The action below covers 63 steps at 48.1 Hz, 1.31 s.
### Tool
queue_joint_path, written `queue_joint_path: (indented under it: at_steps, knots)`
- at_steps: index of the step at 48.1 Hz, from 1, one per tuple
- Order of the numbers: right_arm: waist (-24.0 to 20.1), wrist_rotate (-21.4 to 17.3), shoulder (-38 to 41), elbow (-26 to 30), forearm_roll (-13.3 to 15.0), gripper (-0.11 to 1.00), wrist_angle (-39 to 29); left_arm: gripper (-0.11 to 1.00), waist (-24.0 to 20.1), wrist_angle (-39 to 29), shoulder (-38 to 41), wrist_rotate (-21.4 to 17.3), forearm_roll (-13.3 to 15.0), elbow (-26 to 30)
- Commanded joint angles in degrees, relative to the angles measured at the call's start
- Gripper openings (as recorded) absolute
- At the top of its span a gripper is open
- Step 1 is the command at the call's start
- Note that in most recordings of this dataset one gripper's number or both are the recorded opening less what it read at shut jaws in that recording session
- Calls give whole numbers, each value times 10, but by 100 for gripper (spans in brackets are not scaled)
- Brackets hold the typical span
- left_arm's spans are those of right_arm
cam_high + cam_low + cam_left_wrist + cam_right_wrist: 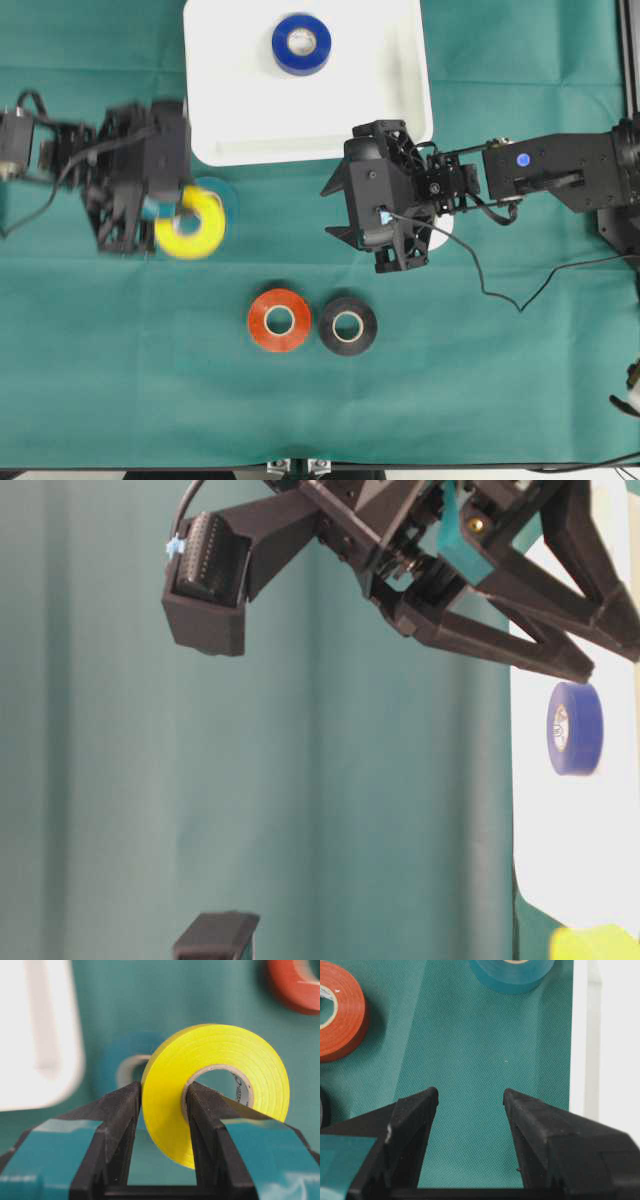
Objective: Put the tape alternately from left to right into the white case.
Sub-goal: 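Lift the yellow roll with the left gripper toward the tray, then release the yellow roll in the tray and pull the left gripper back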
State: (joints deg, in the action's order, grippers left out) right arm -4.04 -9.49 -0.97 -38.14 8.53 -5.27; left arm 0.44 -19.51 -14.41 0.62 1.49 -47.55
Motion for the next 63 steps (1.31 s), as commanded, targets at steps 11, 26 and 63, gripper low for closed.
queue_joint_path:
  at_steps: [11,26,63]
  knots:
    - [-2,1,-6,5,0,65,8,-3,-110,26,5,-72,-2,19]
    - [-2,1,-6,5,1,65,12,-3,-168,48,57,-147,-2,62]
    - [-2,1,-6,-3,1,65,27,-3,-190,54,155,-202,-2,128]
